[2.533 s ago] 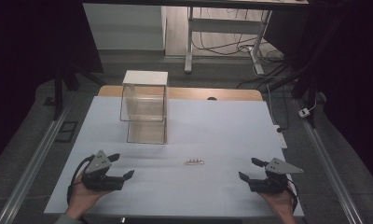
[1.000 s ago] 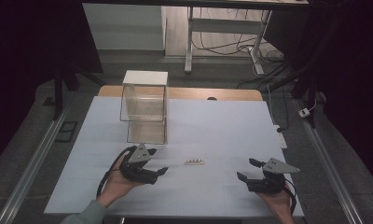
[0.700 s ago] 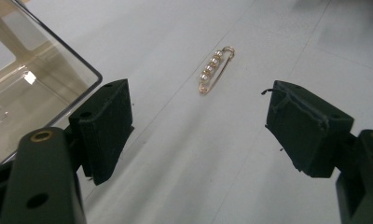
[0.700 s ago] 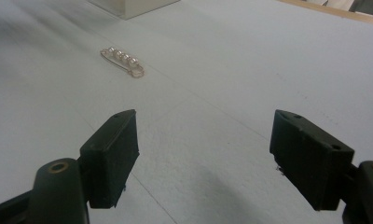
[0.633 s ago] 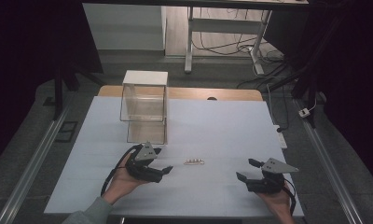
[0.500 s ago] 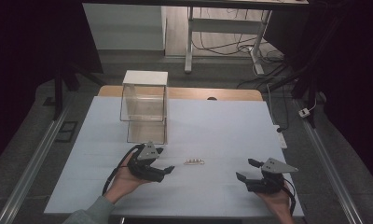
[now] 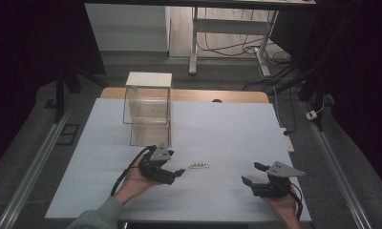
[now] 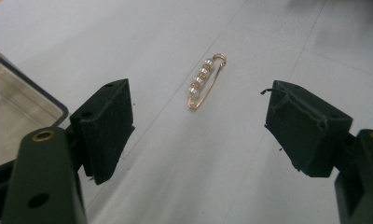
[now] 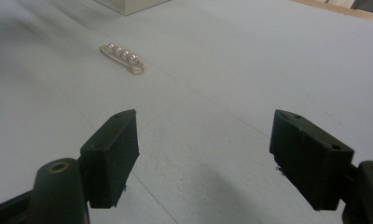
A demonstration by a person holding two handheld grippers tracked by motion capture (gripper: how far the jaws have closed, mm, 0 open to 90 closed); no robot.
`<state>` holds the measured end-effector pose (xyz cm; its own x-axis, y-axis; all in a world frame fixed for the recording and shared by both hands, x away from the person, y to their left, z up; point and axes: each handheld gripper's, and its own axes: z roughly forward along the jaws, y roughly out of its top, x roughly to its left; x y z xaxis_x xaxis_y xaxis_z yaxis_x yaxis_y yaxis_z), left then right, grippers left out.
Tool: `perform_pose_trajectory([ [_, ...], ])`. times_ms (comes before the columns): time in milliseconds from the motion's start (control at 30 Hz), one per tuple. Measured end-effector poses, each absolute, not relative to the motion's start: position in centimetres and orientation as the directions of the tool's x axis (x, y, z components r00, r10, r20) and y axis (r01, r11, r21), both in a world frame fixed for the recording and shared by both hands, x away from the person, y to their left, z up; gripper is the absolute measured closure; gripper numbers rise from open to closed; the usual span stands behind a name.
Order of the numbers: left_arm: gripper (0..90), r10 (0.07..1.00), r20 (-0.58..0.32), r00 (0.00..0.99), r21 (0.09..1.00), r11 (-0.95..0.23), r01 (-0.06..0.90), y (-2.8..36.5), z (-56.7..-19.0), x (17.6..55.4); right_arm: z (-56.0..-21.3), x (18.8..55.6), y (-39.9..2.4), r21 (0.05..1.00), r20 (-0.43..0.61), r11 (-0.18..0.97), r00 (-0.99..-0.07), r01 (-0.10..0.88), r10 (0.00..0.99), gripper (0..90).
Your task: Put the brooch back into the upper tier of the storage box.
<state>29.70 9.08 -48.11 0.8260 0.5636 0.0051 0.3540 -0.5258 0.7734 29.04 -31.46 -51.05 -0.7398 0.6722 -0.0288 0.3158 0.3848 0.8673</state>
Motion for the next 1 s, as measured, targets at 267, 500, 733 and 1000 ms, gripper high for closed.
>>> perform_pose_trajectory([
  [267, 23.8, 0.549, 0.004, 0.836, 0.764, -0.541, 0.352, 8.3, -48.2, 30.1, -51.1, 29.1, -31.4, 0.865, -0.03, 0.387, -0.739, 0.318, 0.673, 23.4],
  [500, 24.2, 0.533, 0.008, 0.846, 0.753, -0.56, 0.346, 7.3, -48.4, 30.6, -51.2, 29.1, -31.4, 0.867, -0.029, 0.385, -0.738, 0.318, 0.674, 23.5],
  [733, 25.3, 0.525, 0.002, 0.851, 0.741, -0.572, 0.351, 6.4, -48.8, 31.1, -51.2, 29.1, -31.4, 0.866, -0.03, 0.387, -0.739, 0.317, 0.673, 23.5],
  [1000, 25.8, 0.516, -0.006, 0.857, 0.724, -0.588, 0.36, 5.6, -49.0, 31.9, -51.2, 29.0, -31.4, 0.862, -0.035, 0.394, -0.738, 0.32, 0.674, 23.5],
])
